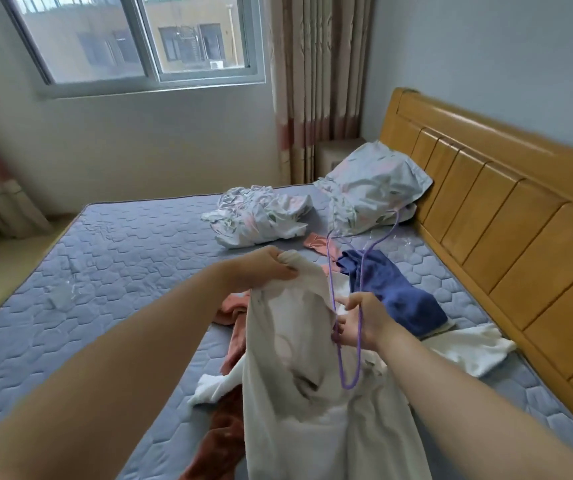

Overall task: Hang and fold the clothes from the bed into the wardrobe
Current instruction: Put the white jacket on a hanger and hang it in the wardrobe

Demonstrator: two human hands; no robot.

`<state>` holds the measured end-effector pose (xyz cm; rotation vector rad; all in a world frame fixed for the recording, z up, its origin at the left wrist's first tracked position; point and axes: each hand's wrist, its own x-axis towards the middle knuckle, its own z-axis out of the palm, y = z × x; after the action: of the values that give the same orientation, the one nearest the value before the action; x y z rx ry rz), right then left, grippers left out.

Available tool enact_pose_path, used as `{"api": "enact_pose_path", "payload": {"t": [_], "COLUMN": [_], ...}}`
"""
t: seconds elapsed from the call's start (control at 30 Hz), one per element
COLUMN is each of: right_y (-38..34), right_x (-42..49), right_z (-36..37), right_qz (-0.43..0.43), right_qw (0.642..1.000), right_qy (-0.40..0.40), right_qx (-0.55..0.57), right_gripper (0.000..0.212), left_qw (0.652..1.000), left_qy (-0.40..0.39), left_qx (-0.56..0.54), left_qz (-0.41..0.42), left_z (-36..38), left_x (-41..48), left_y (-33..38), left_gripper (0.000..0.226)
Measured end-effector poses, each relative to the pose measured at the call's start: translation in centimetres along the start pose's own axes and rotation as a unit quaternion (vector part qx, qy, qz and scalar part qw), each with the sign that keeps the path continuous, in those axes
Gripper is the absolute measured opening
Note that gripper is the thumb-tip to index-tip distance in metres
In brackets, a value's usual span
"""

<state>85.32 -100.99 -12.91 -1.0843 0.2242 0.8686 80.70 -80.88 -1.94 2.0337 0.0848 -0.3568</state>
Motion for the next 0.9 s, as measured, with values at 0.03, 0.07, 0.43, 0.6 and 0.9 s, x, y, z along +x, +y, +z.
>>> {"api": "enact_pose_path", "payload": {"t": [0.03,0.07,0.43,0.6,0.9], "right_y": [0.3,0.4,-1.7,-7.8,-15.0], "right_x": [-0.5,-0.7,-2.4,-4.3,-9.6], "right_z": [0.4,0.6,2.1,2.1,8.1], "right_qz": [-0.014,-0.027,-0.105,-0.234,-0.338], "right_qw": [1.0,0.999,0.992,0.962,0.935], "right_qy": [-0.014,-0.03,0.001,0.126,0.067], "right_qx": [-0.017,-0.007,-0.074,-0.058,-0.091], "right_gripper": [0.091,0.087,0.025,0.024,0.039], "left_qw": [1.0,1.0,0.99,0.998,0.997], "left_qy": [-0.002,-0.006,0.015,-0.026,-0.019], "left_qx": [-0.004,-0.013,-0.136,-0.06,0.056], "left_qz": [0.008,0.015,0.023,-0.025,0.052], "left_z": [-0.5,-1.0,-2.7,-5.7,-4.9], "left_x": [-0.3,-0.5,-0.3,-1.7,-1.3], "left_y": [0.4,0.8,3.3,2.2,5.3], "left_gripper": [0.021,0.019,0.013,0.016,0.054]}}
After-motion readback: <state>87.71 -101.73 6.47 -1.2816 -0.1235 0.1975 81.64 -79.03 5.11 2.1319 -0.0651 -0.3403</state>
